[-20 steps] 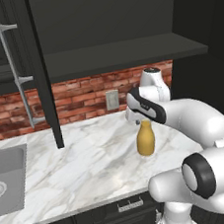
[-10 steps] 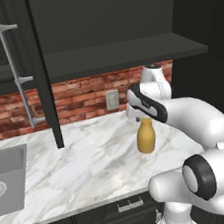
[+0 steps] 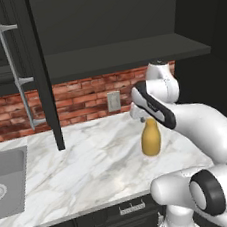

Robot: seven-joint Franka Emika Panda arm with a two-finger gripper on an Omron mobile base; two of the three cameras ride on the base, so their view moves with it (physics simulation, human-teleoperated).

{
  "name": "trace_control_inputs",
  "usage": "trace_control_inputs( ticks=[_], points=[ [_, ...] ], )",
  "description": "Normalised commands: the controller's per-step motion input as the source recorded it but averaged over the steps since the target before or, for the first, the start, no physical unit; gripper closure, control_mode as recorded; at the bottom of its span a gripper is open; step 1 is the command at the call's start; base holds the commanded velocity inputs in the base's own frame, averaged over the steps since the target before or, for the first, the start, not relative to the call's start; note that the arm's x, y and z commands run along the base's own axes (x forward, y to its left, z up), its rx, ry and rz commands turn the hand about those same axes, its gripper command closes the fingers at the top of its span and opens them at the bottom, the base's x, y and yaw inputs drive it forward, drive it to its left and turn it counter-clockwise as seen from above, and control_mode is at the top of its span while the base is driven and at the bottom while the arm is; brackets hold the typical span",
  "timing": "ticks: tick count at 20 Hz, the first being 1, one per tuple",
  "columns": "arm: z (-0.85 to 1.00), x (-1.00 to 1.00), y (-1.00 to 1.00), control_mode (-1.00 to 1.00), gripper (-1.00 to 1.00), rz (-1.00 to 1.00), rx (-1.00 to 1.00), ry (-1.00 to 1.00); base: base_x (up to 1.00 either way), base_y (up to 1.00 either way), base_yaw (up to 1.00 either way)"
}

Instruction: There is a tray on the dining counter. Grab the cup, mug, and pitcher and place them on the tray. The pitcher may be placed next to the tray if it cannot fit the tray.

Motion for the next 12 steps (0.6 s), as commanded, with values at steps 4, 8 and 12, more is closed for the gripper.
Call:
trace_control_inputs(
  ticks=[4, 8, 12],
  points=[
    [0.32, -0.53, 0.00, -1.00, 1.00, 0.00, 0.00, -0.02, 0.00, 0.00, 0.00],
    [0.25, -0.10, 0.00, -1.00, 1.00, 0.00, 0.00, -0.01, 0.00, 0.00, 0.00],
    [0.34, 0.00, 0.00, -1.00, 1.00, 0.00, 0.00, -0.02, 0.00, 0.00, 0.00]
  ],
)
